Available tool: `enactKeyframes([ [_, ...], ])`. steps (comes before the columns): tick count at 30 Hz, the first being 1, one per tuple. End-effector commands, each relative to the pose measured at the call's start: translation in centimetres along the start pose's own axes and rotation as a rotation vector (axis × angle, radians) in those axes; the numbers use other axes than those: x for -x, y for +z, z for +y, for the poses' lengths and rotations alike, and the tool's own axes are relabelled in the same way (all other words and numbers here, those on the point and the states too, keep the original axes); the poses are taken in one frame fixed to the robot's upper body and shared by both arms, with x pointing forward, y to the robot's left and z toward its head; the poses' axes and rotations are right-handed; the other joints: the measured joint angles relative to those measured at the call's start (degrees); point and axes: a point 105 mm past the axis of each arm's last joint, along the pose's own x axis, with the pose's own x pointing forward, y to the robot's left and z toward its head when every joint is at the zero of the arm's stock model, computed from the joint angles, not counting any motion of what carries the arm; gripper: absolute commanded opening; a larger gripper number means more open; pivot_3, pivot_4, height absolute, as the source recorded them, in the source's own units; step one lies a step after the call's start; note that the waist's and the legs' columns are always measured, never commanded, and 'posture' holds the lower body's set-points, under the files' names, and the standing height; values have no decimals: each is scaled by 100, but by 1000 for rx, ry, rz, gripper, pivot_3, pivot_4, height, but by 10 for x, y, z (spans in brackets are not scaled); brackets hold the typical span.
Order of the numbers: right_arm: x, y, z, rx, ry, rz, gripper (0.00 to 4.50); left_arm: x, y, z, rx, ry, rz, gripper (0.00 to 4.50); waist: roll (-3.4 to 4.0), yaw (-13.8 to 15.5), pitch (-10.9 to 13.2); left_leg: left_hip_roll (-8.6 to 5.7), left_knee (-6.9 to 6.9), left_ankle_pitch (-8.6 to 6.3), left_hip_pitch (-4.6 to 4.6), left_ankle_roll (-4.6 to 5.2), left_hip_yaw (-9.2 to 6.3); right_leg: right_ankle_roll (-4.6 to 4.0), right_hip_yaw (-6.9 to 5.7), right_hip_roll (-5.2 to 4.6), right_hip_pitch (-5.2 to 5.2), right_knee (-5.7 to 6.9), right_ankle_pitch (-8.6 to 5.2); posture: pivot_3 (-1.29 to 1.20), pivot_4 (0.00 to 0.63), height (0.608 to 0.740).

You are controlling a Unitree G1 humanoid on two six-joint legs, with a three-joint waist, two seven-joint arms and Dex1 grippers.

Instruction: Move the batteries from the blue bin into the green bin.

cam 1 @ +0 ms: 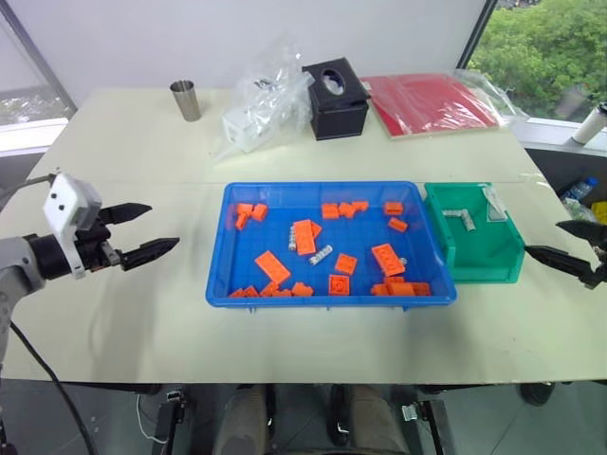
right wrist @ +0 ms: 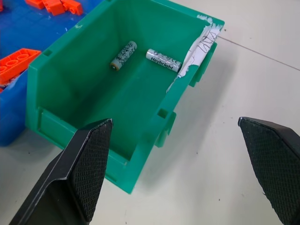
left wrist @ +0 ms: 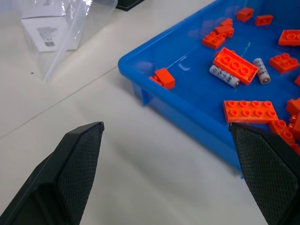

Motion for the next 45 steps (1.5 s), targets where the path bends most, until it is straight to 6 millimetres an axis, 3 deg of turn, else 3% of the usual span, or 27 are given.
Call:
enactKeyframes([
  [1,-1,13,-1,36,-4,-37,4417,5,15,1,-85,21,-6,4500,0,1,0,0,1,0,0,0,0,0,0,0,0,0,0,0,150,736],
  [9,-2,14,1,46,-3,-36,4417,6,11,1,-85,35,0,4500,1,0,0,0,0,0,1,0,1,1,0,0,1,1,0,0,150,736],
  [15,-3,9,-9,27,-51,-9,4417,0,13,1,-72,57,-32,4500,0,-1,0,0,0,0,1,0,1,1,0,0,1,1,0,0,150,736],
  [23,-6,47,-8,66,-26,-84,4417,-4,20,-8,-57,5,-70,4500,2,-18,1,-1,0,0,3,1,2,10,0,2,1,5,6,0,150,736],
  [25,-14,65,4,82,28,-123,4417,-6,28,-16,-49,-44,-92,4500,2,-17,1,0,0,0,2,0,1,10,0,2,0,5,6,0,150,736],
  [30,-51,106,57,189,216,-210,4417,-17,38,-38,-58,-188,-88,4500,2,-52,1,4,0,0,3,0,-2,10,0,6,0,6,6,0,150,736],
  [35,-108,133,119,219,362,-213,4417,-26,38,-57,-92,-295,-77,4500,3,-116,3,3,-1,1,-1,0,-2,9,0,6,-4,9,6,0,150,736],
  [40,-151,128,183,129,532,-139,4417,-32,35,-68,-118,-340,-61,4500,2,-121,3,0,-1,1,-8,0,-6,19,-1,5,-7,11,12,0,150,736],
  [45,-177,119,210,196,550,-105,4417,-34,36,-70,-120,-342,-68,4500,3,-112,4,-2,0,1,-10,1,-6,22,-2,4,-8,14,14,0,150,736],
])
